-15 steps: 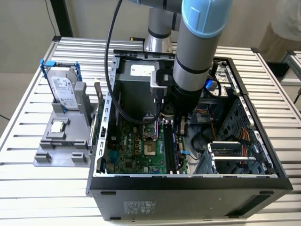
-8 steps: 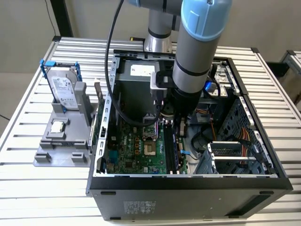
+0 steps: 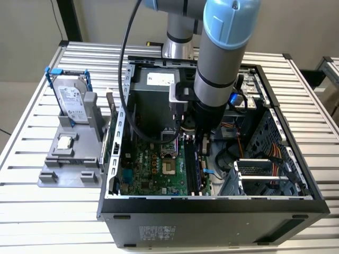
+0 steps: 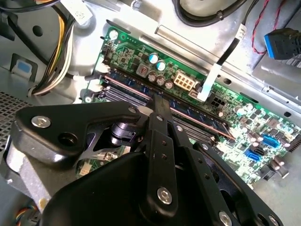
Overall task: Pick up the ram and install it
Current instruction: 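Press down the ram until it locks into place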
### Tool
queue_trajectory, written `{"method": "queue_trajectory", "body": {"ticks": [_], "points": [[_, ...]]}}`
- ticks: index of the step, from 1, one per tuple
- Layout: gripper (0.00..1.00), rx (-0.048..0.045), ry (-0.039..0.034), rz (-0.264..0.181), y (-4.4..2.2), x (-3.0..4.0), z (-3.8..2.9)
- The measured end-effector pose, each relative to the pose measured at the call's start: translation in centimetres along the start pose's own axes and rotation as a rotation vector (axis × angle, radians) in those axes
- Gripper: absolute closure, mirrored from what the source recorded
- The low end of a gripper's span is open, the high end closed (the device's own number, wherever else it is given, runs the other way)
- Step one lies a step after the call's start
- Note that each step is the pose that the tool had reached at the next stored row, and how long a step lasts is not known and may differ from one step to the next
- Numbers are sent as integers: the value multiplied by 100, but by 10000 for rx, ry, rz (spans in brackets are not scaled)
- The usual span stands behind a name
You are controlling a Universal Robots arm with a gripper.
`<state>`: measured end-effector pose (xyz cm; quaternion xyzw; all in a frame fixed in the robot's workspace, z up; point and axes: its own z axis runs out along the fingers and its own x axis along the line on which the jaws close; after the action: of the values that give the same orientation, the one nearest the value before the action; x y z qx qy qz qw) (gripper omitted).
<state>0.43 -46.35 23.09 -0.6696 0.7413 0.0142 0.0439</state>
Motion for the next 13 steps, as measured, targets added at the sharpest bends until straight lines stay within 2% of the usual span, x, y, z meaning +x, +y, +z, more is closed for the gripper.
{"method": "queue_trajectory", "body": {"ticks": [13], "points": [[100, -1, 12, 1, 6, 14, 143]]}}
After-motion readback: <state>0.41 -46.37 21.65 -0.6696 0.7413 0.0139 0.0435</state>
